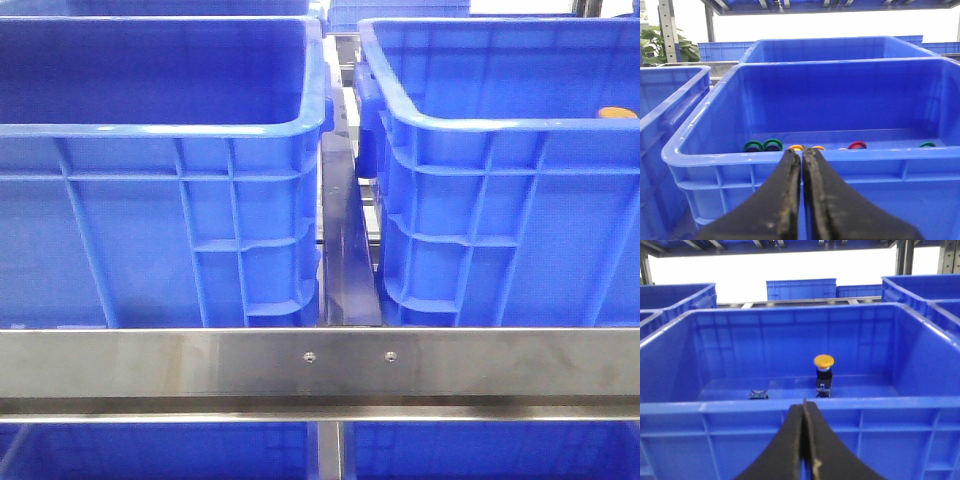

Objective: Pick red and yellow buttons and place in box

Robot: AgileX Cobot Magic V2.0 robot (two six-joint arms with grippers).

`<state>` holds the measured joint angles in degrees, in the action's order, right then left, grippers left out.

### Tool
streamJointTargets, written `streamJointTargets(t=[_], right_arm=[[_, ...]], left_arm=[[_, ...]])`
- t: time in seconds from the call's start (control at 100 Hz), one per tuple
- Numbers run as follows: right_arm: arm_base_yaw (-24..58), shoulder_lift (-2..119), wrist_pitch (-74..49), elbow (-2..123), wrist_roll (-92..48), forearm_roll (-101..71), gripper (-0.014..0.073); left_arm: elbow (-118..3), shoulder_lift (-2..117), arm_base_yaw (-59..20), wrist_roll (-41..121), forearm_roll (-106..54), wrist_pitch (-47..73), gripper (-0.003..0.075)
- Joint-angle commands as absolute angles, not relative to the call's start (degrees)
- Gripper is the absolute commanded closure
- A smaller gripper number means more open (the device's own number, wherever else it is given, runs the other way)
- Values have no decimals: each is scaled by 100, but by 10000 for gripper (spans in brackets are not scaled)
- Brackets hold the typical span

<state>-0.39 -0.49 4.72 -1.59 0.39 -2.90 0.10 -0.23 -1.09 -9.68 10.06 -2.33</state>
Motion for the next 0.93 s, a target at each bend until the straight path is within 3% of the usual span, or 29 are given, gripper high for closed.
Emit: streamJointTargets(t=[0.0, 0.92], right_arm=[[-32, -174, 1127, -42, 51, -226, 662], [-32, -174, 1131, -42, 51, -226, 662]], left_arm=[[250, -217, -102, -976, 946, -699, 739], [250, -217, -102, -976, 946, -699, 739]])
